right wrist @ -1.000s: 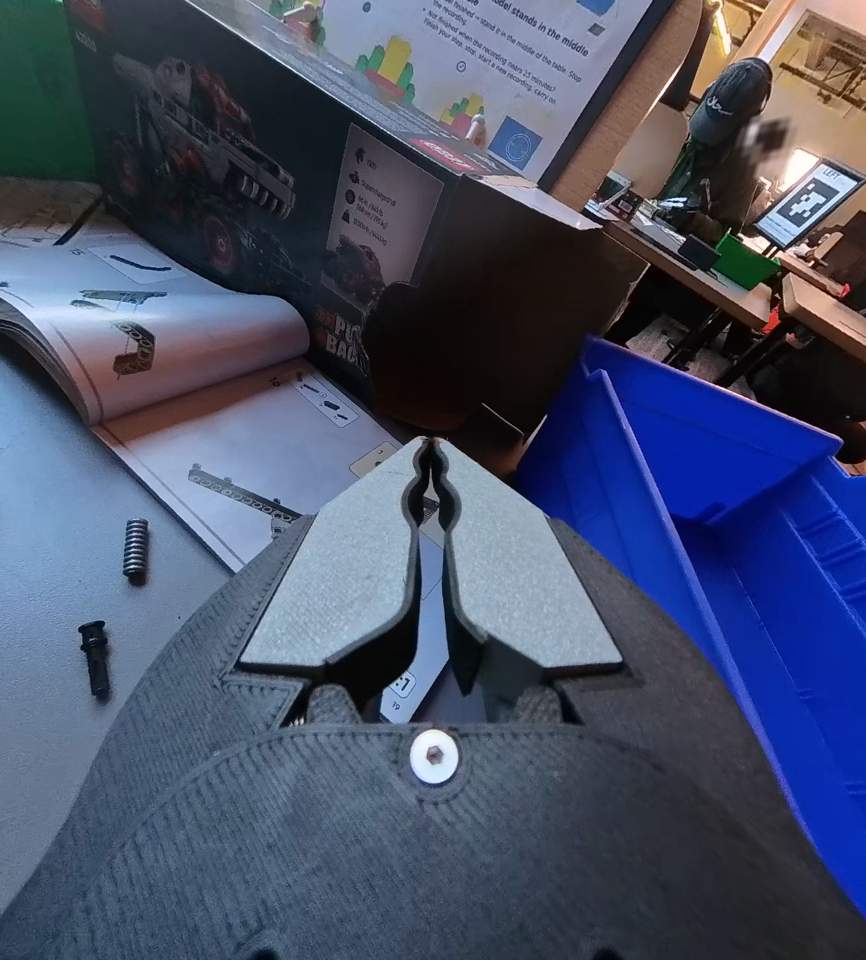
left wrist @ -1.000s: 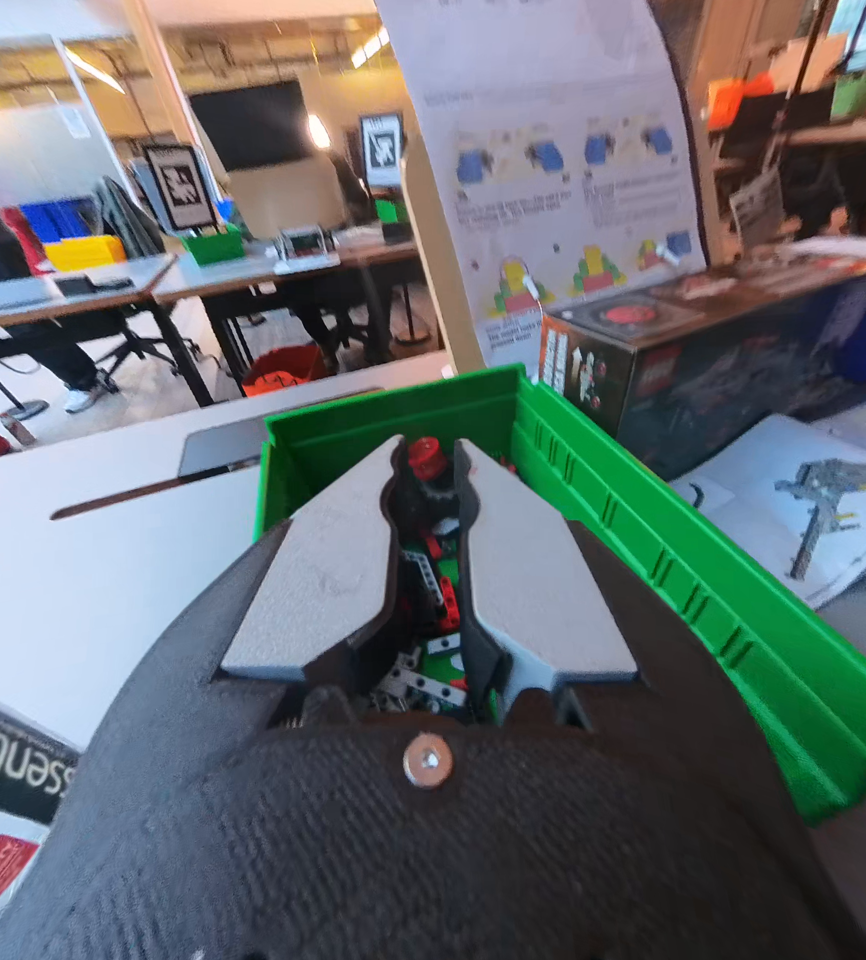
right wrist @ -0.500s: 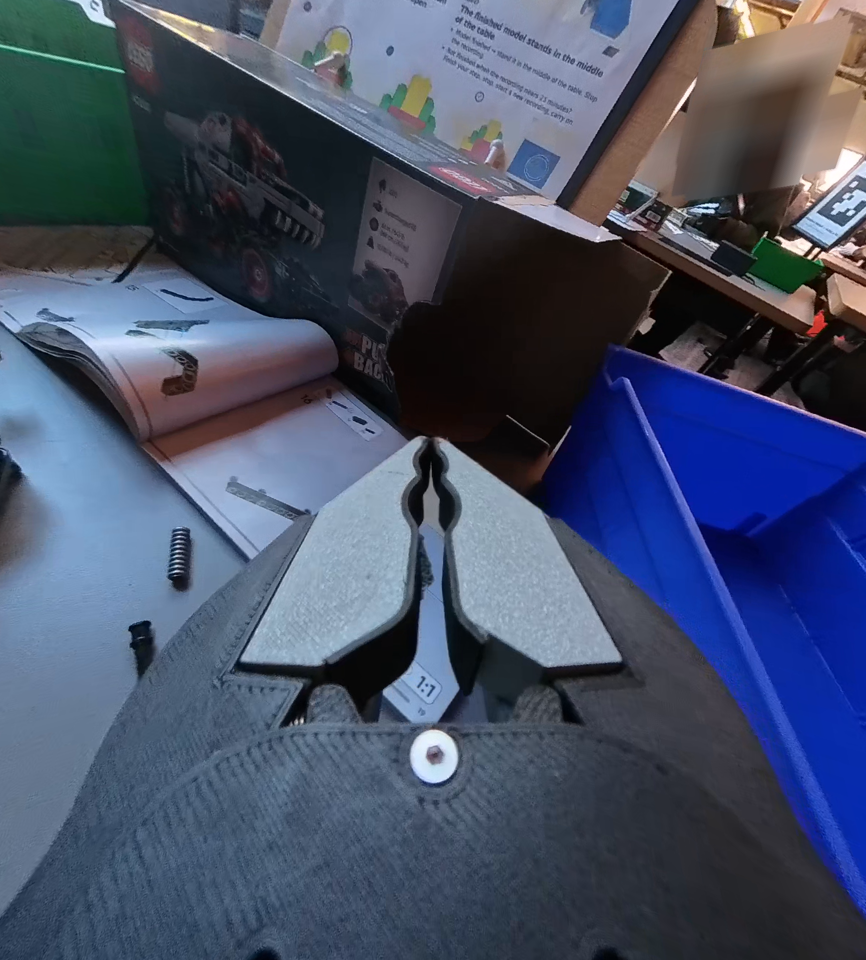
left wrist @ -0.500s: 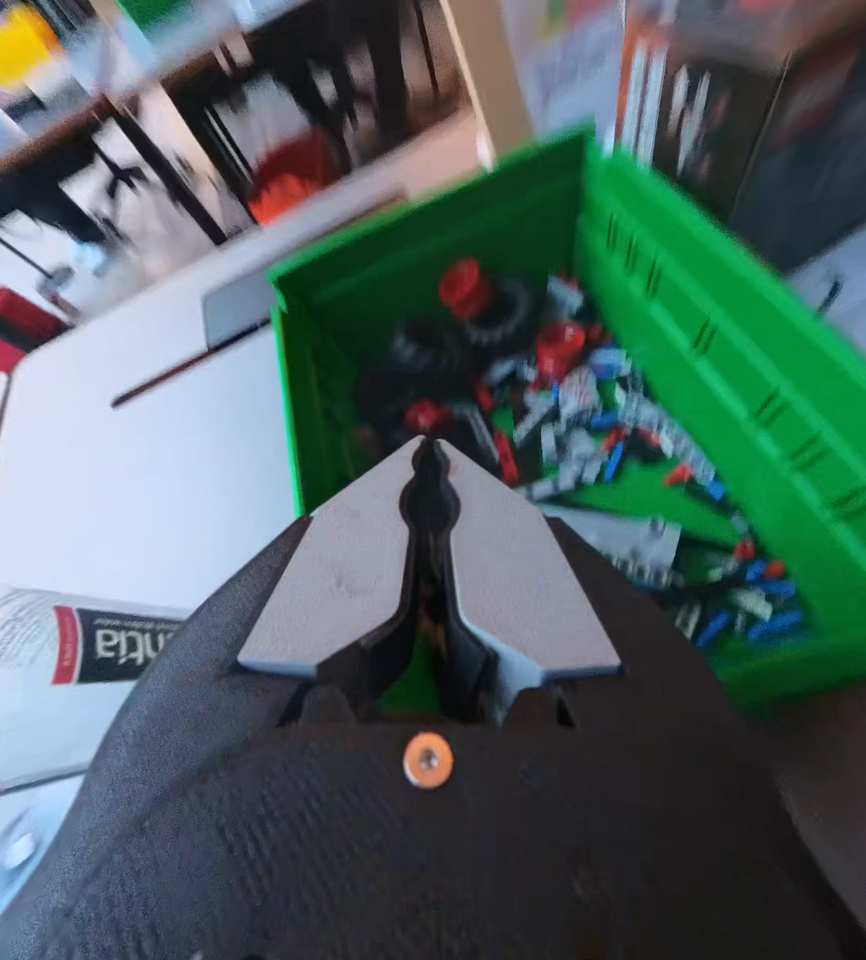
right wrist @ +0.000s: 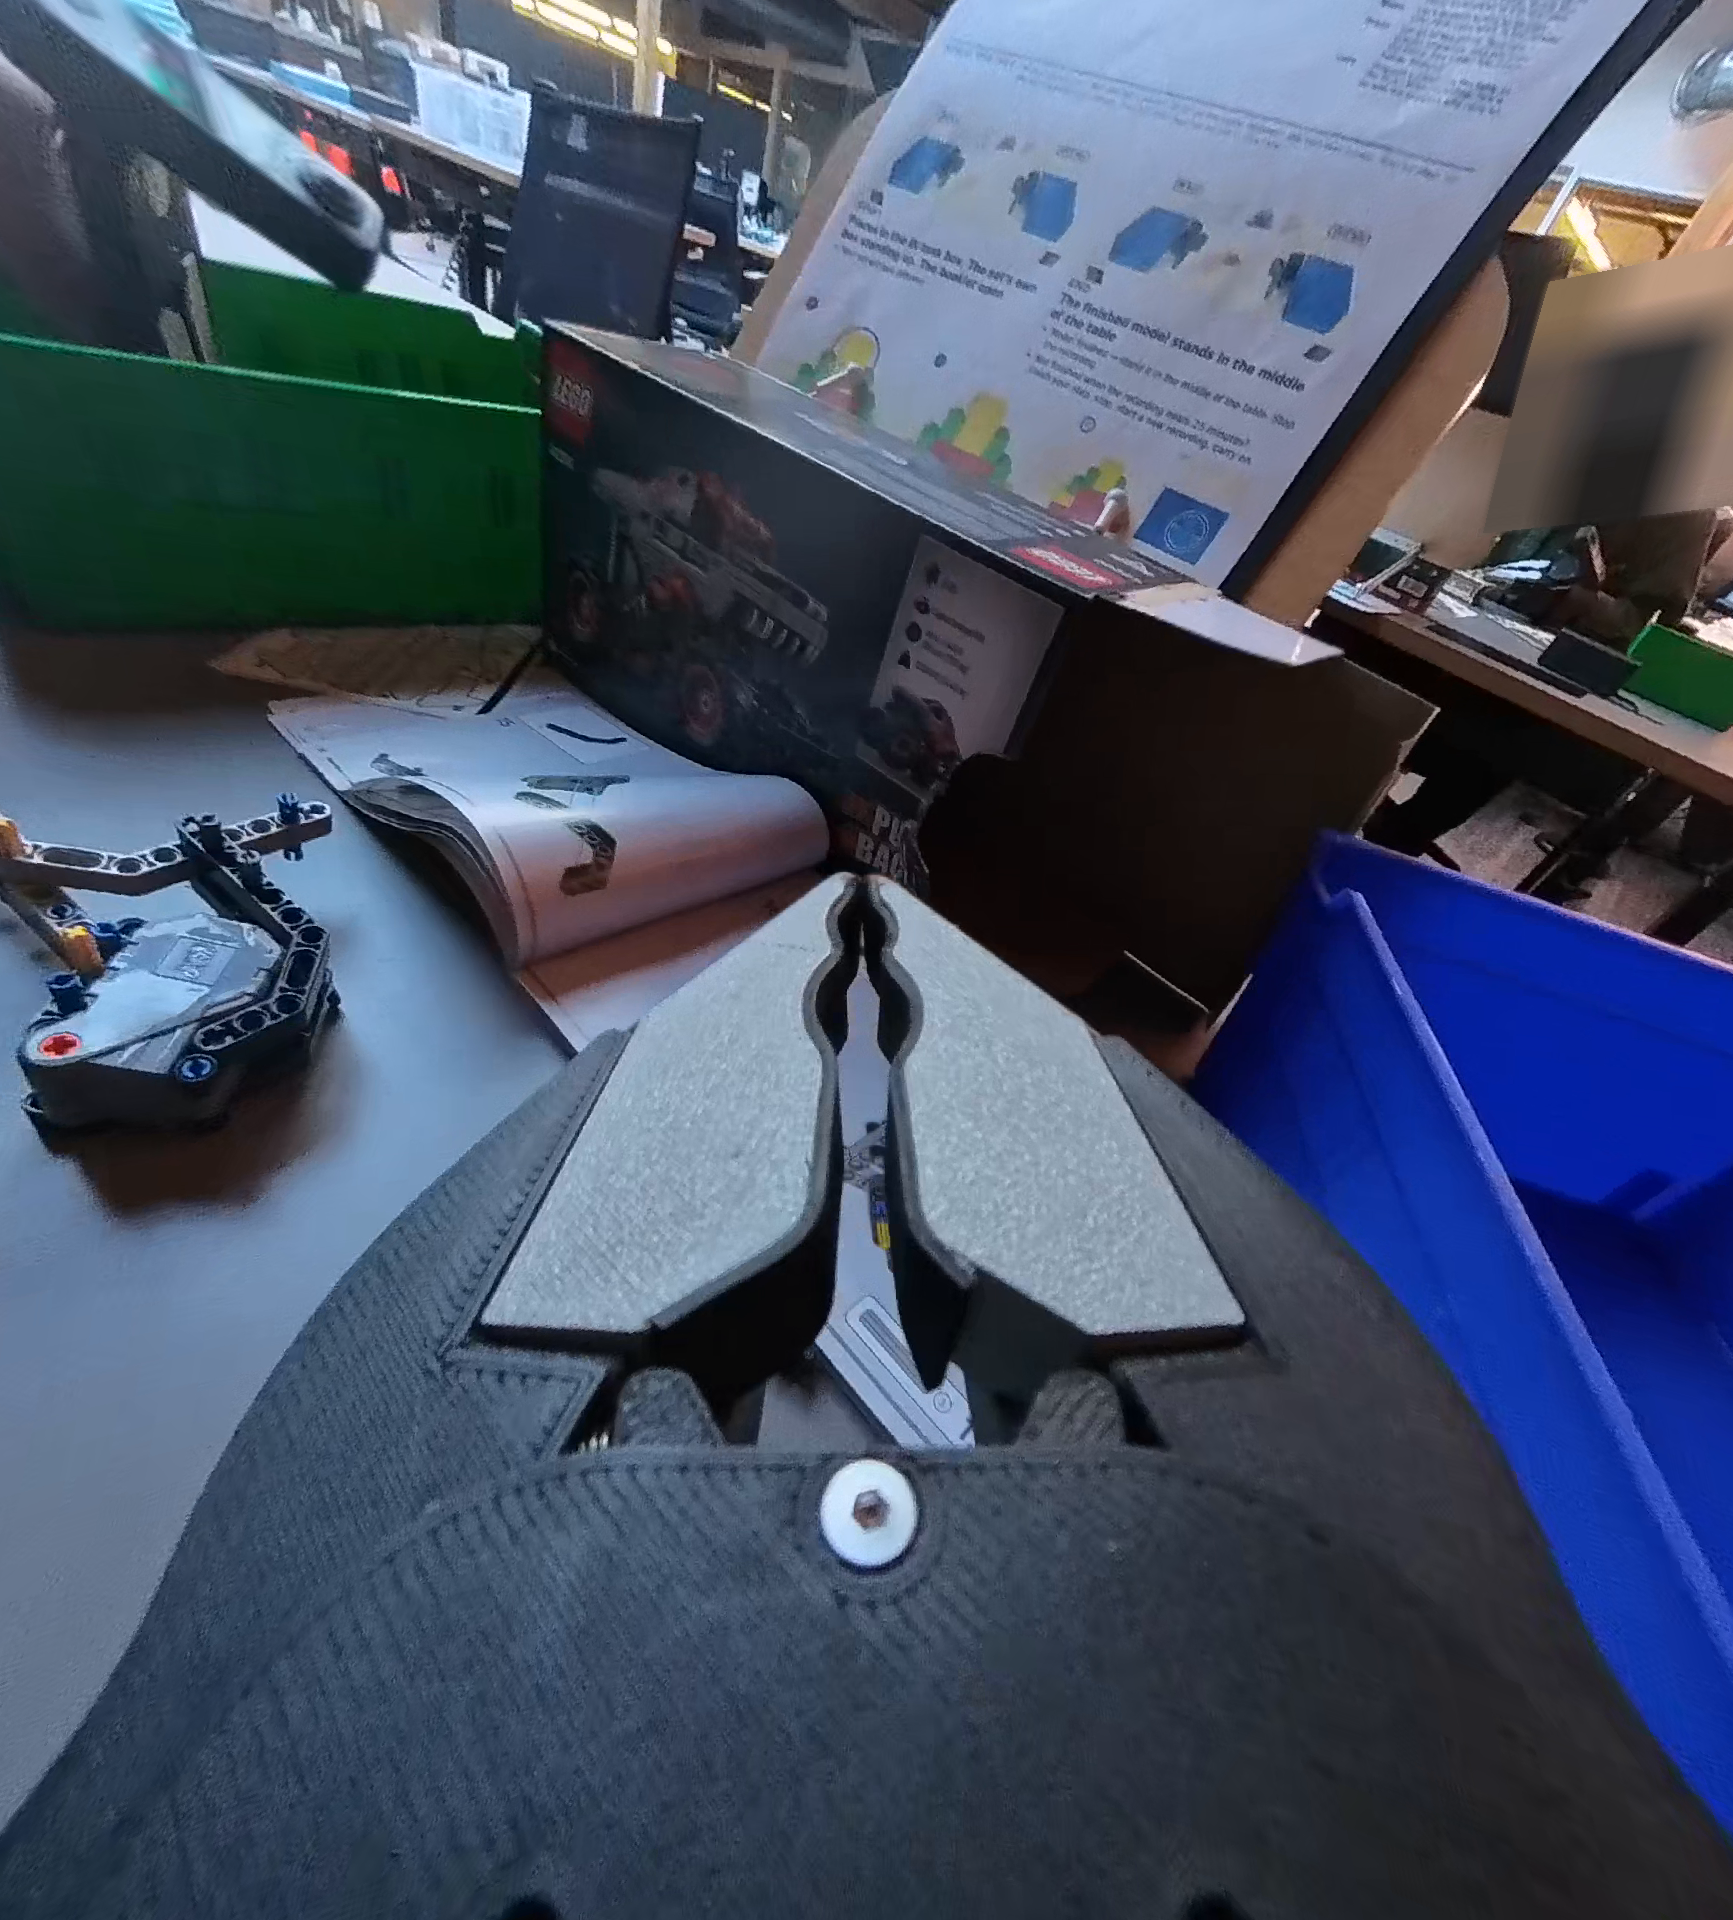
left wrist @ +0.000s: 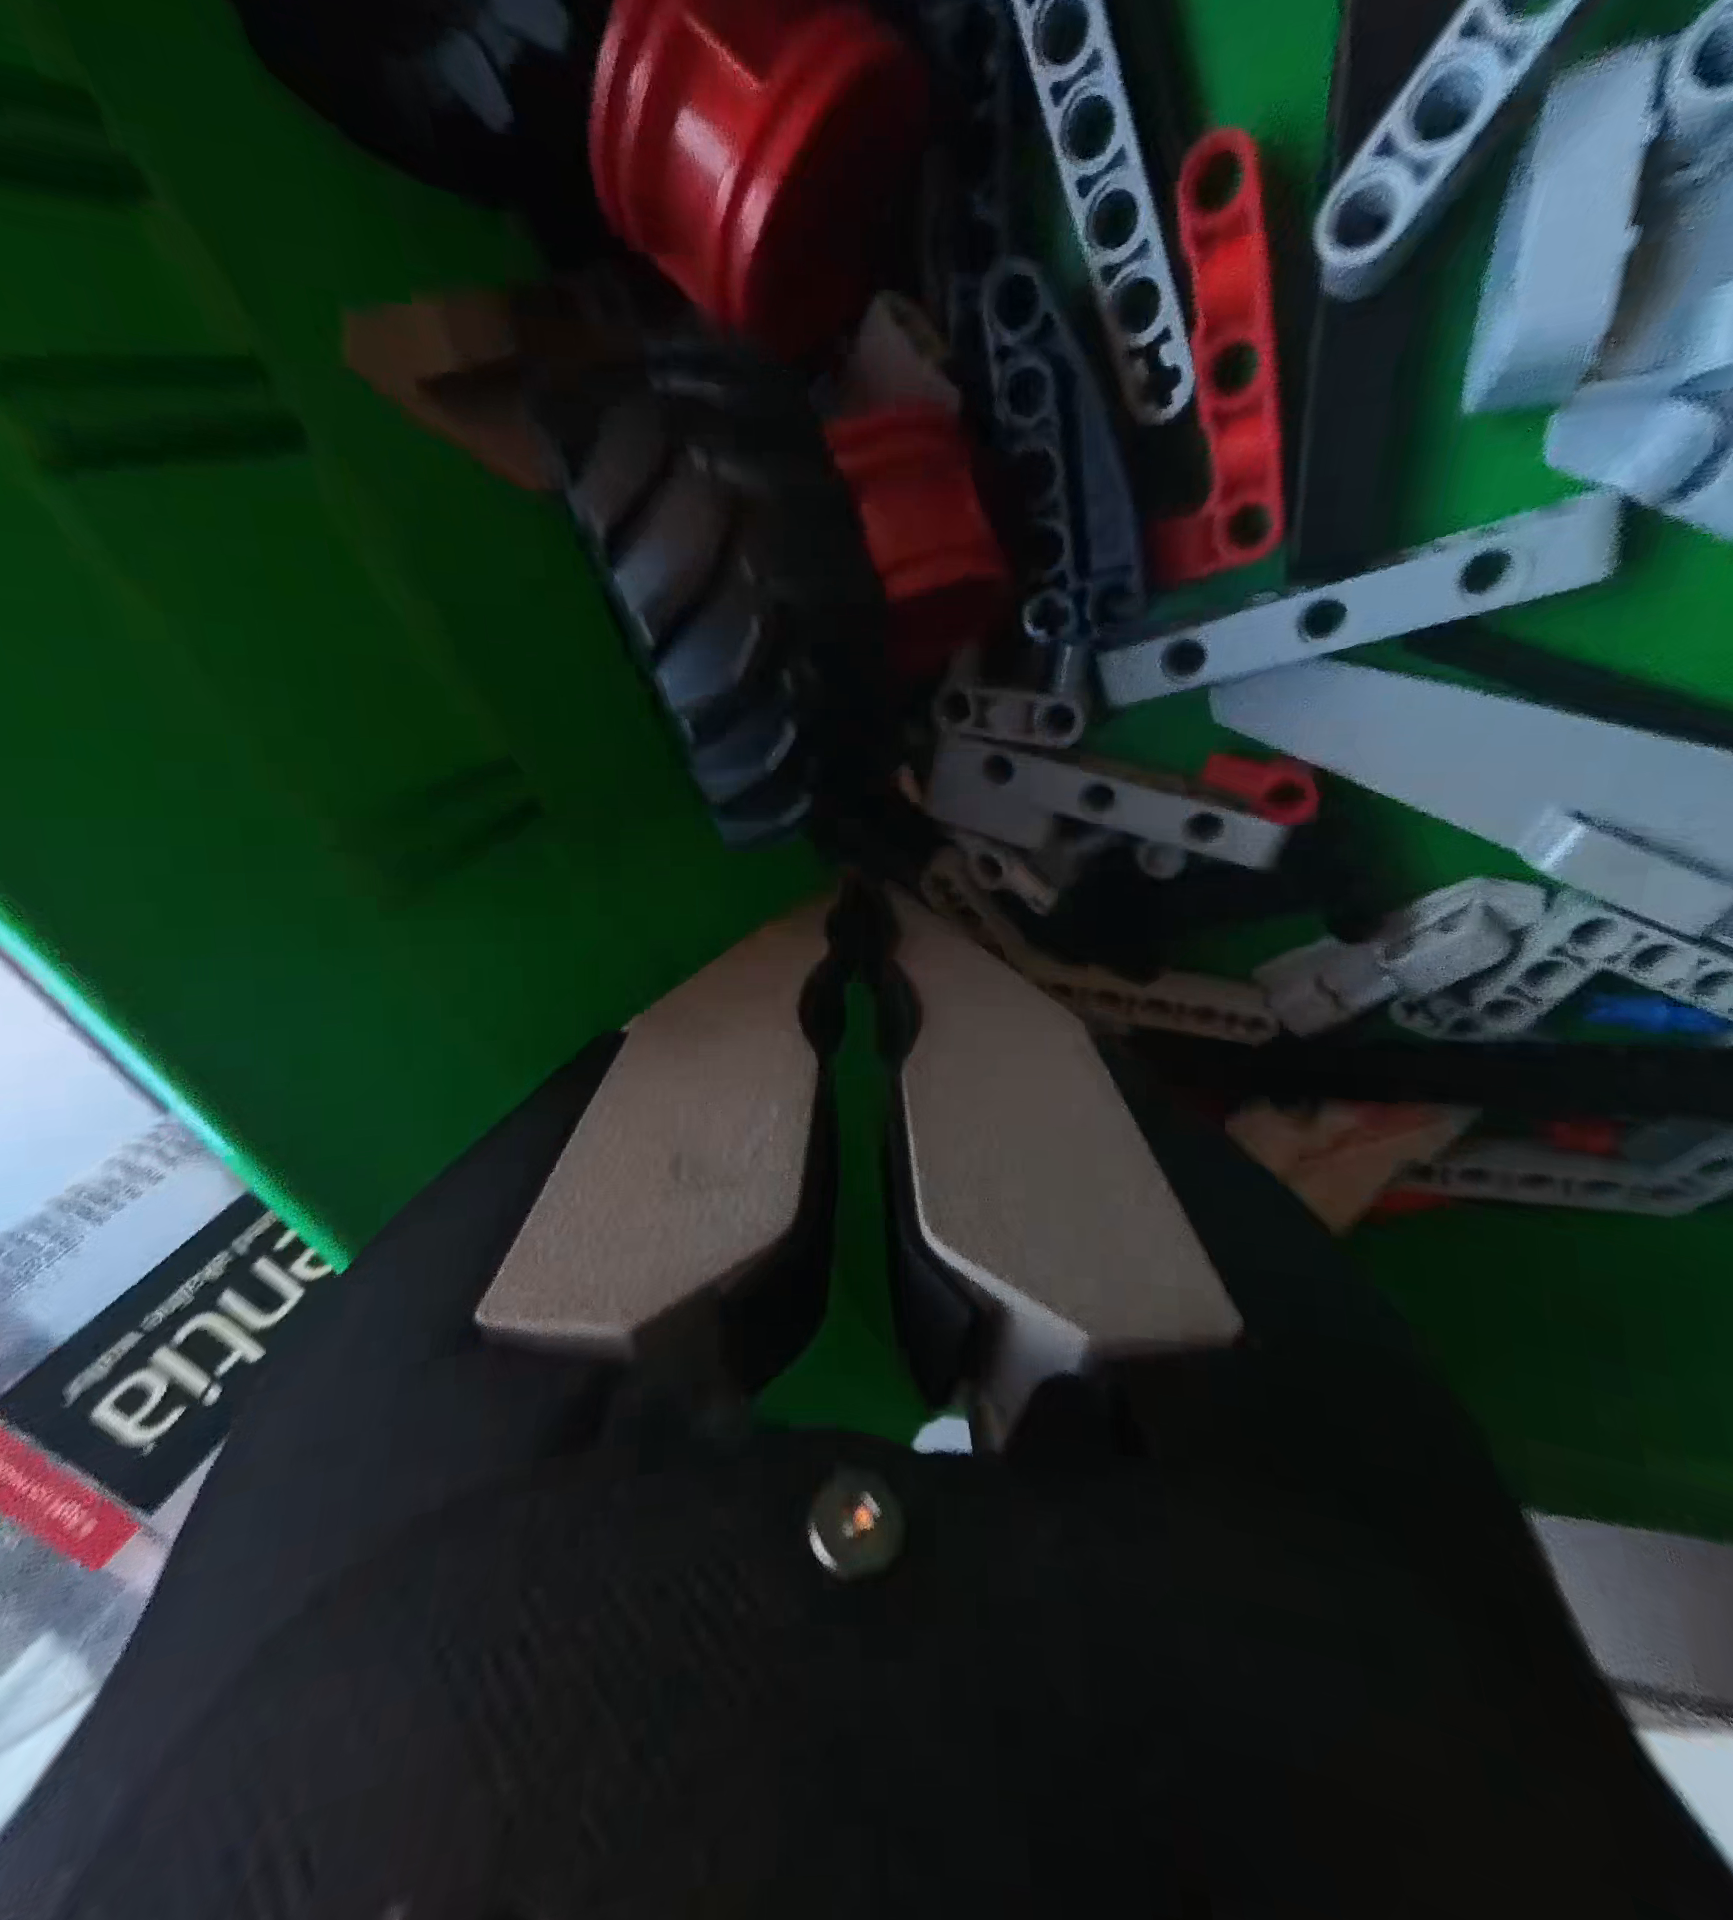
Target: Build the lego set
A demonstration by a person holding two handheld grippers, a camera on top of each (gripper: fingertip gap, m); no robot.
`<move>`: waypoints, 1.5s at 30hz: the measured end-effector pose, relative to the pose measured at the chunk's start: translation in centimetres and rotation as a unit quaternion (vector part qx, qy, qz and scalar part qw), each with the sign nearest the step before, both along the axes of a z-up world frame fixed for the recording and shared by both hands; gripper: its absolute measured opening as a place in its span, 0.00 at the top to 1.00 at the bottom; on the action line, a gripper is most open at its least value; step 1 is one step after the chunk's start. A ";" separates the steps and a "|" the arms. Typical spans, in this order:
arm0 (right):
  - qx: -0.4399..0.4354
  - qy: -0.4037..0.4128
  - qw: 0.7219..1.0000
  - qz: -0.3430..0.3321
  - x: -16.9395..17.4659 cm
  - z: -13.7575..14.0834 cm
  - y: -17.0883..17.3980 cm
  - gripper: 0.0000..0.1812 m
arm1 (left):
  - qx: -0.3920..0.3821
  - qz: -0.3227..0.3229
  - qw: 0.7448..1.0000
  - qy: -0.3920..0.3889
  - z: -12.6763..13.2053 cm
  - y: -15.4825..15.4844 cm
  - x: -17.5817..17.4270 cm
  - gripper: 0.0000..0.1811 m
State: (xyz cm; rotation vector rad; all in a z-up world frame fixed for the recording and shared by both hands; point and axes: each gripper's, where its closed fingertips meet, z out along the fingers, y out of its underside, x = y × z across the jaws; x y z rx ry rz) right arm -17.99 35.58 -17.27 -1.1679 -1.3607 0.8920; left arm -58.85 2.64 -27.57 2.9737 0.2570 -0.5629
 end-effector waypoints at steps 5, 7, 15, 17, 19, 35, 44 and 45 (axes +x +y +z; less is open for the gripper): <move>0.000 0.004 1.000 0.008 0.0 0.3 -0.4 1.00 | 0.061 0.015 0.995 -0.073 0.3 1.6 1.8 1.00; 0.001 0.004 1.000 0.011 0.0 0.3 -0.5 1.00 | 0.067 0.013 0.997 -0.036 1.2 1.4 0.7 1.00; 0.007 0.013 1.000 0.012 0.2 0.9 -0.8 1.00 | 0.047 0.027 0.998 -0.036 0.6 0.0 0.7 1.00; 0.009 0.014 1.000 0.013 0.2 1.0 -0.8 1.00 | 0.037 0.033 0.998 -0.031 0.1 -0.2 0.6 1.00; 0.011 0.015 1.000 0.014 0.2 1.0 -0.9 1.00 | 0.033 0.040 0.998 -0.019 0.0 -0.1 0.2 1.00; 0.042 0.011 0.998 0.036 0.0 1.3 -2.4 1.00 | 0.023 0.040 0.999 -0.021 0.3 -0.1 0.5 0.93; 0.050 0.020 0.998 0.038 0.3 1.9 -2.7 1.00 | -0.003 0.091 0.996 -0.019 -0.2 -0.4 0.2 0.97; 0.052 0.020 0.998 0.039 0.3 1.9 -2.8 1.00 | -0.003 0.094 0.995 -0.018 -0.2 -0.4 0.2 0.97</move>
